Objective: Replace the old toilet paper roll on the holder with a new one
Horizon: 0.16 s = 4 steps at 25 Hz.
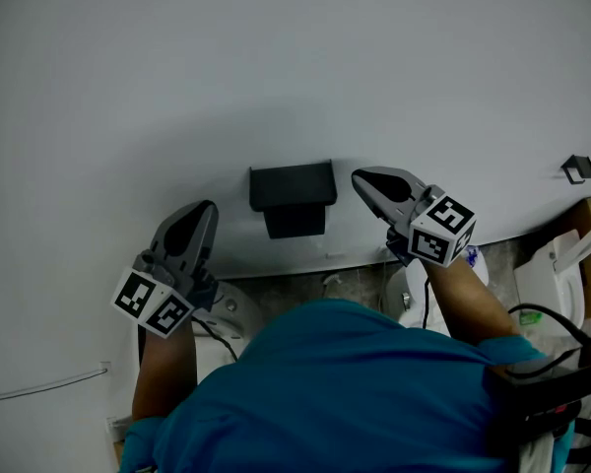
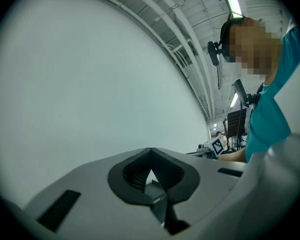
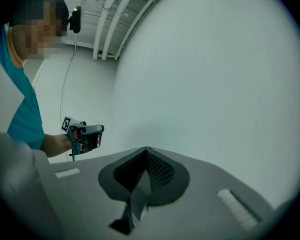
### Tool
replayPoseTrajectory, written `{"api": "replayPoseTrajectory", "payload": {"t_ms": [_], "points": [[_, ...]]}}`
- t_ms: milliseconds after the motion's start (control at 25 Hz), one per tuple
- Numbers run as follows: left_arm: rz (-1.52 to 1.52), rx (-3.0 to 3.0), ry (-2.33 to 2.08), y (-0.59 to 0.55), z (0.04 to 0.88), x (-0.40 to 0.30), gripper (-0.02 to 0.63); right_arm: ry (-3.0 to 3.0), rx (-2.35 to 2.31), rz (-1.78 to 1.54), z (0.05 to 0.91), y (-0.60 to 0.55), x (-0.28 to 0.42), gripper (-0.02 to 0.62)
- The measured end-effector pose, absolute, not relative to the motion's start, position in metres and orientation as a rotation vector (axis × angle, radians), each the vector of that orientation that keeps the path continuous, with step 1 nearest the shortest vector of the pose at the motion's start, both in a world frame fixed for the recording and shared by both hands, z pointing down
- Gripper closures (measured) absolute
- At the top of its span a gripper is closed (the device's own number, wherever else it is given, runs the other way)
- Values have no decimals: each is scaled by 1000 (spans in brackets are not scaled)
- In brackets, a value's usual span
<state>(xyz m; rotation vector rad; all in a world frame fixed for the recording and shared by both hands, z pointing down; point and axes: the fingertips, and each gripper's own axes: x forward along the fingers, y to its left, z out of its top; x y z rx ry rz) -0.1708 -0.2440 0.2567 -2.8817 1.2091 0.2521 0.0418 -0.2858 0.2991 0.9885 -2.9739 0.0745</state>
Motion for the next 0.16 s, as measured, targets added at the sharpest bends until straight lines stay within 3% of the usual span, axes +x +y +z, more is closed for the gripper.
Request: {"api": "replayPoseTrajectory", "payload": {"t_ms": [160], "points": [[247, -2882, 1198, -243, 256, -168, 597, -2973, 987, 74, 300, -285, 42, 594]]}}
